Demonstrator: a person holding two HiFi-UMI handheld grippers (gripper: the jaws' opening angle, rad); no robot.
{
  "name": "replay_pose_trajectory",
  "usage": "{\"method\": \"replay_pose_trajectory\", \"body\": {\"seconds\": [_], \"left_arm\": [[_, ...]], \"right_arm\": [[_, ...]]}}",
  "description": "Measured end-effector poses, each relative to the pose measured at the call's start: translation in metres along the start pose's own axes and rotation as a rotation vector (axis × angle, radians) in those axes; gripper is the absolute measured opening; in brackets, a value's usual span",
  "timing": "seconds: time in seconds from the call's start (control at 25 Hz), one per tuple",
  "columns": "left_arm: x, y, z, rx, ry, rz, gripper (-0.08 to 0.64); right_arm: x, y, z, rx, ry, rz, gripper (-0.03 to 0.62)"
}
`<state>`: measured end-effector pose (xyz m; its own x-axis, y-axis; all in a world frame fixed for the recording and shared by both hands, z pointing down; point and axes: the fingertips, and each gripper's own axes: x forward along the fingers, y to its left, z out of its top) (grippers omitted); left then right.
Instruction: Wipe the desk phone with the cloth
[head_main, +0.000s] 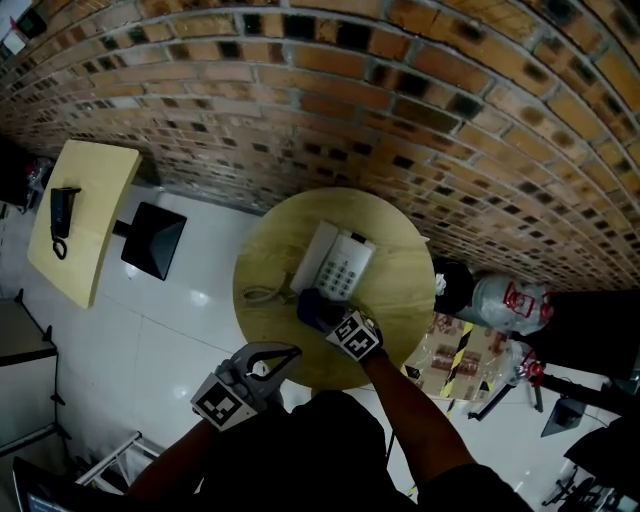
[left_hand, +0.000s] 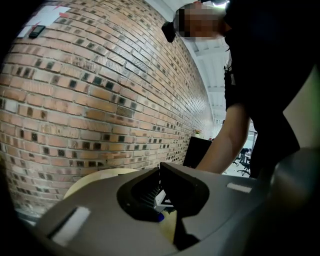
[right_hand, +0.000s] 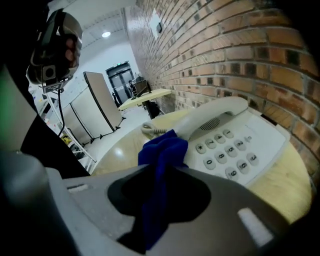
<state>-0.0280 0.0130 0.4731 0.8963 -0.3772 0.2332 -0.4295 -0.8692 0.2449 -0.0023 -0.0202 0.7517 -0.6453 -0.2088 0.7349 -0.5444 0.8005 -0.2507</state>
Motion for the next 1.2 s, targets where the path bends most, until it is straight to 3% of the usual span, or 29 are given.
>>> {"method": "replay_pose_trajectory", "body": {"seconds": [0.16, 0.36, 0.68, 0.84, 1.2], "left_arm": [[-0.003, -0.002, -0.004, -0.014, 0.006, 0.0, 0.002], [-0.012, 0.003, -0.006, -0.019, -0.001, 0.022, 0.002], [-0.038, 0.011, -0.016, -0.041, 0.003, 0.083, 0.002], [-0.051, 0.017, -0.023, -0.064, 0.005, 0.113, 0.002], [-0.053, 0.024, -0.019, -0.064, -0.009, 0.109, 0.002]], "right_arm": [[-0.013, -0.017, 0.02, 0.045, -0.085, -0.042, 0.075], [-0.041, -0.087, 0.071, 0.053, -0.189, -0.158, 0.075], [-0.042, -0.176, 0.143, 0.015, -0.191, -0.242, 0.075], [-0.019, -0.171, 0.146, -0.06, -0.121, -0.234, 0.075], [-0.004, -0.105, 0.139, -0.109, -0.133, -0.164, 0.075]]}}
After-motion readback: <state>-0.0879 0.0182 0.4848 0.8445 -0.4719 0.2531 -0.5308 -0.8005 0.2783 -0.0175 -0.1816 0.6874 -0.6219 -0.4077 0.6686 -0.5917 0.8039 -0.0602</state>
